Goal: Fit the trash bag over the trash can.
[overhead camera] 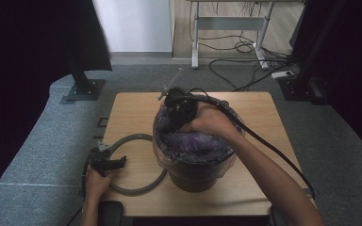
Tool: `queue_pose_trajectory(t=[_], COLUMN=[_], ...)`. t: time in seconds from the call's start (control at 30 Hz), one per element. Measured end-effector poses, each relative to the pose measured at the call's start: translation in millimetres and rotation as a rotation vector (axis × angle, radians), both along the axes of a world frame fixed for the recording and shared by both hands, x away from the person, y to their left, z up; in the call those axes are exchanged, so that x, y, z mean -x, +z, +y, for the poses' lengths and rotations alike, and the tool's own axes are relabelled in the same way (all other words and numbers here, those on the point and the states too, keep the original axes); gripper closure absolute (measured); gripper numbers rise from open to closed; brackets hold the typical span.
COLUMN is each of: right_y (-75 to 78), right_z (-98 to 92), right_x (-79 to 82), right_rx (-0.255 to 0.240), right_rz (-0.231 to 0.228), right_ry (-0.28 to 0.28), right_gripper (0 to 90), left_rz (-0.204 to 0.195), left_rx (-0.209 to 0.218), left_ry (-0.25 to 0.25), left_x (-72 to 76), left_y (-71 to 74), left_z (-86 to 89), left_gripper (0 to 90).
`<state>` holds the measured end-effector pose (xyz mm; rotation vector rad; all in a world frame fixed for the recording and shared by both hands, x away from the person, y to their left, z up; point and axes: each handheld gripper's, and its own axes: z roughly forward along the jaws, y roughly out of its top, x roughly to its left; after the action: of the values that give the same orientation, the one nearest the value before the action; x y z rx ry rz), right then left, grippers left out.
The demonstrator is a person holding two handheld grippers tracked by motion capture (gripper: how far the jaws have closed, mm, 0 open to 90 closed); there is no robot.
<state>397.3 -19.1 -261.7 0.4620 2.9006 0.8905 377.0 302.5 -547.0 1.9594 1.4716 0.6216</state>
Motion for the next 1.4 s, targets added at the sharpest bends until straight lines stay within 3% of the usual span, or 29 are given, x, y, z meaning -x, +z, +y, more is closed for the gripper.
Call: queue_pose_trajectory(t=[0.1,0.2,0.33,0.43,0.53,0.7,0.83,0.93,1.0,1.17,1.27,1.4], right_y=[-2.0,-0.6,5.8,7.3,-1.9,-28.9,-50.3,-65.3,-67.0,-43.9,-21.2,9.1], right_z=[16.9,22.1,15.1,7.6,1.2,10.1,22.9,25.5,24.5,9.9,-4.7,-32.8], right_x=[3.6,4.2,2.7,-0.8,-11.6,-23.9,-28.0,-32.3,-32.1,-27.7,-28.6,-36.8], right_rx=[0.004,0.006,0.001,0.048,0.079,0.069,0.143,0.230,0.266,0.206,0.155,0.115], right_rz=[0.002,-0.016,-0.035,-0.094,-0.104,-0.043,-0.012,0.017,0.018,-0.021,-0.042,-0.111], right_ry=[0.028,0.027,0.016,-0.026,-0.065,-0.053,-0.040,-0.039,-0.039,-0.044,-0.073,-0.166], right_gripper=[31.9,32.2,32.5,32.8,37.3,59.4,70.7,72.0,70.4,51.0,49.4,45.0], left_rz=[0.000,-0.002,-0.002,-0.002,-0.001,-0.001,0.000,0.000,0.001,-0.001,-0.001,-0.001], left_rx=[0.001,0.001,0.000,0.000,0.000,0.000,0.000,0.000,0.000,0.000,0.000,0.000], left_ry=[0.000,0.001,0.000,0.001,0.000,0.000,-0.001,-0.001,-0.002,-0.001,-0.001,-0.001], left_x=[0.0,-0.1,-0.1,-0.1,0.0,-0.1,0.0,0.0,0.0,0.0,0.0,0.0], left_y=[0.0,-0.2,-0.2,-0.2,-0.1,-0.1,0.0,0.0,0.0,-0.1,-0.1,-0.1], left_z=[0.0,0.0,0.0,-0.1,0.0,0.0,0.1,0.1,0.2,0.1,0.1,0.0], left_gripper=[8.3,8.3,8.3,8.3,8.3,8.3,8.3,8.3,8.3,8.3,8.3,8.3])
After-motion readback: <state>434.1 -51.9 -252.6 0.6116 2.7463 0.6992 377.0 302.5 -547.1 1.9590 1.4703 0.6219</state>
